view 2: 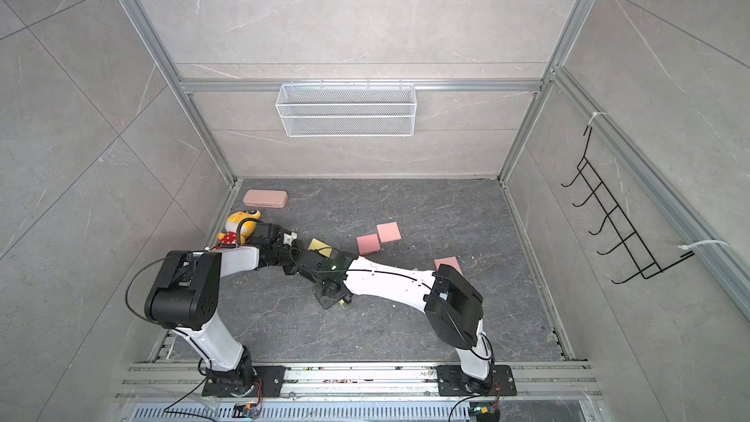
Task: Tear off pages from different memo pads
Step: Place the memo pad at the center of the board.
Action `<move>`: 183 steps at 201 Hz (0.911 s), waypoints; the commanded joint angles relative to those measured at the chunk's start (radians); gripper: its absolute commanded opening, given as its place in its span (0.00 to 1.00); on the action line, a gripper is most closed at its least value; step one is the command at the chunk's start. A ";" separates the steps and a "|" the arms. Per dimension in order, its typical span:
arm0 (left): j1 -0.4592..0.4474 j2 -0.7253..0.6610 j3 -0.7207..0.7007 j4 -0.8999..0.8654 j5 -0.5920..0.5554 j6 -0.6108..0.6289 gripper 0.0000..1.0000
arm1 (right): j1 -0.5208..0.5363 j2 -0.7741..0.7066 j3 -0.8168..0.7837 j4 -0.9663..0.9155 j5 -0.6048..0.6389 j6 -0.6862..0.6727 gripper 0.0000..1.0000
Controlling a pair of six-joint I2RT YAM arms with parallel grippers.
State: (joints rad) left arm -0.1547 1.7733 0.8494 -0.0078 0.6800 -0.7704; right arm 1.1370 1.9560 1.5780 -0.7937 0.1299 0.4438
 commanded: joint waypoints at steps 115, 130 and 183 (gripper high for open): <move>0.115 -0.187 0.081 -0.263 -0.105 0.133 0.52 | 0.016 0.274 0.147 0.341 -0.471 0.255 0.11; 0.126 -0.207 0.104 -0.314 -0.105 0.159 0.52 | -0.012 0.321 0.188 0.325 -0.615 0.273 0.40; 0.107 -0.327 0.157 -0.434 -0.213 0.203 0.51 | -0.171 0.041 0.010 0.383 -0.765 0.241 0.60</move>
State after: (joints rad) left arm -0.0284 1.5135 0.9520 -0.3668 0.5247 -0.6117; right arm 1.0584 2.1914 1.6661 -0.4377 -0.5457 0.7067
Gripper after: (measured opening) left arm 0.509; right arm 0.601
